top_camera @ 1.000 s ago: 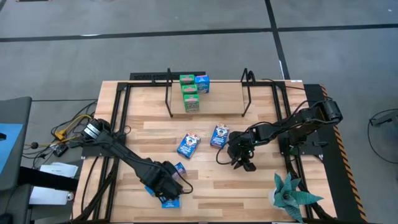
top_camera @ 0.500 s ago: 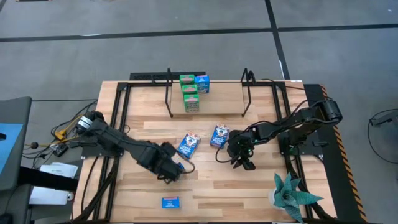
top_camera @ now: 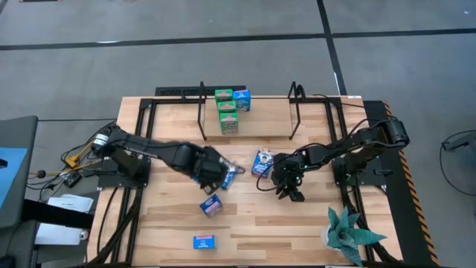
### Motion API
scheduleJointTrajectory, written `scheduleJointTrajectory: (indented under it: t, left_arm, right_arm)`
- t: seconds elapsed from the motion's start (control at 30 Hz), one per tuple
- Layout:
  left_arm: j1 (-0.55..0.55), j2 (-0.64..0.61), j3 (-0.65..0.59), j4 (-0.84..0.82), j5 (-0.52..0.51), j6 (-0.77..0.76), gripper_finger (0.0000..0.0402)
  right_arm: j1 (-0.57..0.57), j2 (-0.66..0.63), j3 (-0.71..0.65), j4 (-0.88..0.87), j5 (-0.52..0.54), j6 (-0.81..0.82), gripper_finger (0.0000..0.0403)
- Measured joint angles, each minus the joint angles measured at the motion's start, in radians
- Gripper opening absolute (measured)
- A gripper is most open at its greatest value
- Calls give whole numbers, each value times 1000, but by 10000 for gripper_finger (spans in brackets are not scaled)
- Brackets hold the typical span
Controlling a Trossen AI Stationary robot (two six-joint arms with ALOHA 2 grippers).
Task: Stack cereal on shelf
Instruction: Put the left light blue cereal box on the shelf aligned with the other light blue cereal box
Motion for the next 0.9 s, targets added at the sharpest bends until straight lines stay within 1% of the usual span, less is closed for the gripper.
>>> scheduleJointTrajectory:
  t: [0.13, 0.27, 0.47, 0.63, 0.73, 0.8, 0.9]
  left_arm:
    - [76, 0, 48, 46, -62, 135, 146]
    - [156, 0, 80, 147, -108, 289, 146]
    - [263, 0, 125, 327, -101, 520, 146]
    - [333, 0, 150, 540, -101, 748, 146]
    - [384, 1, 150, 641, -85, 867, 146]
    - [425, 2, 150, 693, -40, 926, 146]
    - [489, 4, 150, 724, 43, 968, 146]
  right_arm:
    - [-9, 0, 0, -1, 0, 15, 136]
    - [-14, 0, 0, 0, 3, 28, 136]
    - [-20, 0, 0, 0, 18, 60, 136]
    - [-26, 0, 0, 2, 21, 81, 136]
    - [-26, 0, 0, 3, 25, 91, 136]
    - [-26, 0, 0, 1, 25, 101, 136]
    - [-26, 0, 0, -1, 28, 113, 136]
